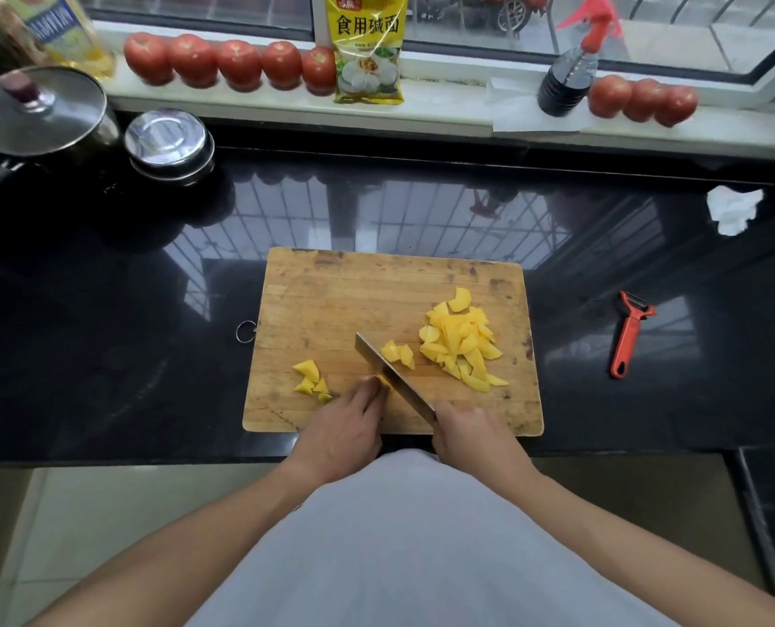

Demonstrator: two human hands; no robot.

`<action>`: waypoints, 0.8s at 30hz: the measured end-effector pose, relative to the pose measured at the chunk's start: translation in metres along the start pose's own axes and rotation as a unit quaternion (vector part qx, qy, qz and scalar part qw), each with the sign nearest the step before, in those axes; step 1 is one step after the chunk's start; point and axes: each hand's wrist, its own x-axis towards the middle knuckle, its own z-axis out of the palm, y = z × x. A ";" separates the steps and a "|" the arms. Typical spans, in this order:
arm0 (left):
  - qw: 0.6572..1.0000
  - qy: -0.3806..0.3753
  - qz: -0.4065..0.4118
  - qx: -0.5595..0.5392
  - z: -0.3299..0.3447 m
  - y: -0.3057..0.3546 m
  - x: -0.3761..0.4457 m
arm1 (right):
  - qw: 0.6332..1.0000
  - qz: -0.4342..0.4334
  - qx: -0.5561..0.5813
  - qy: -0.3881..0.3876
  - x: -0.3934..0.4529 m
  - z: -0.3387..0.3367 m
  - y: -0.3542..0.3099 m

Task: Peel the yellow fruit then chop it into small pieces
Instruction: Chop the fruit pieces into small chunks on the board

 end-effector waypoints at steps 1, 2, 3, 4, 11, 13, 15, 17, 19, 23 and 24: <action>1.000 0.014 0.010 0.006 0.000 0.001 0.001 | 1.000 0.000 -0.007 -0.006 0.000 0.000 0.000; 1.000 0.024 0.017 0.006 0.001 0.000 0.001 | 1.000 0.003 -0.012 -0.012 0.000 0.001 0.000; 0.999 0.025 0.021 0.003 0.002 0.000 0.002 | 1.000 0.004 -0.016 -0.014 0.000 0.002 0.000; 0.999 0.023 0.022 0.002 0.004 -0.001 0.001 | 1.000 0.004 -0.023 -0.014 0.000 0.003 0.000; 1.000 0.009 0.016 0.005 0.003 -0.001 0.002 | 0.999 0.008 -0.033 -0.013 0.000 0.005 -0.001; 1.000 0.002 0.016 0.001 0.004 -0.001 0.002 | 0.999 0.009 -0.036 -0.018 0.000 0.004 -0.001; 1.000 -0.007 0.018 0.002 0.003 -0.001 0.003 | 0.999 0.013 -0.037 -0.027 0.003 0.004 -0.003; 1.000 -0.013 0.004 -0.003 0.001 0.000 0.003 | 0.999 0.017 -0.023 -0.029 0.011 0.003 -0.009; 0.999 -0.018 -0.021 -0.024 -0.001 0.001 0.003 | 1.000 0.013 -0.007 -0.010 0.023 0.002 -0.015; 1.000 -0.029 -0.006 -0.005 0.002 0.002 0.000 | 0.999 0.003 0.017 0.051 0.038 -0.001 -0.014; 0.999 -0.031 -0.017 -0.017 0.001 0.002 0.000 | 0.998 0.006 0.027 0.054 0.036 -0.003 -0.012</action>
